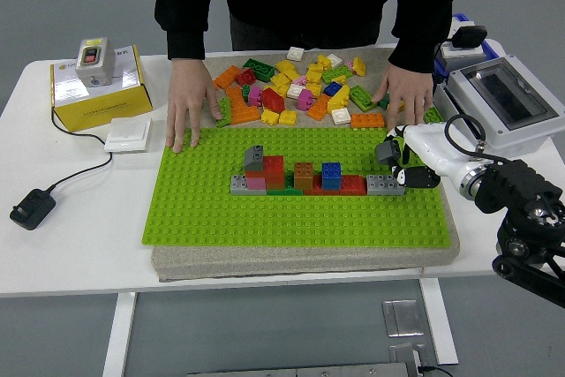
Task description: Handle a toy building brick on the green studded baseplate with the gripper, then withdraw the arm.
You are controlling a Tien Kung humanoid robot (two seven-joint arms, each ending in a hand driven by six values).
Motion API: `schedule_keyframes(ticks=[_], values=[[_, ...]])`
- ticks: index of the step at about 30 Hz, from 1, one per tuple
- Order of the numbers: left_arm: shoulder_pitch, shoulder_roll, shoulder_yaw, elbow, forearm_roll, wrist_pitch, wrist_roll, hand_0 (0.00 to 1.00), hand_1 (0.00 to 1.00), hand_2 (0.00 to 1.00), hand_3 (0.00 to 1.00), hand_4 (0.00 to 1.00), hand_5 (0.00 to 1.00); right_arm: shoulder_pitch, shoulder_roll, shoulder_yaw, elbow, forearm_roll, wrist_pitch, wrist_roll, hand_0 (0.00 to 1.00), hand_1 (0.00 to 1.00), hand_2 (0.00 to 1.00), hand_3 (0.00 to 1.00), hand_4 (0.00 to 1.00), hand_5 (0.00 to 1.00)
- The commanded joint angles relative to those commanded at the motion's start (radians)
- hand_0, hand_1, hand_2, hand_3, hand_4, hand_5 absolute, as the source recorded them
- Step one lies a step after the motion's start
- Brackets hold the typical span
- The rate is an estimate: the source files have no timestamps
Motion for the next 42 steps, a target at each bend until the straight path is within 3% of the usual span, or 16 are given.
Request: schedule_keyframes(ticks=[25,42], values=[[-0.002,0.0,0.01,0.0,-0.014,0.001,-0.004,0.716,0.68,0.634,0.657,0.278,0.624,0.037,0.028,-0.075,0.033,0.029,0.0,-0.007,0.089,0.158,0.445,0.581,0.437,0.318],[-0.005,0.001,0.008,0.0,-0.01,0.0,-0.004,0.717,0.679,0.634,0.659,0.271,0.631,0.091,0.07,-0.15,-0.027,0.052,0.004,0.0,0.087,0.154,0.443,0.581,0.438,0.317]])
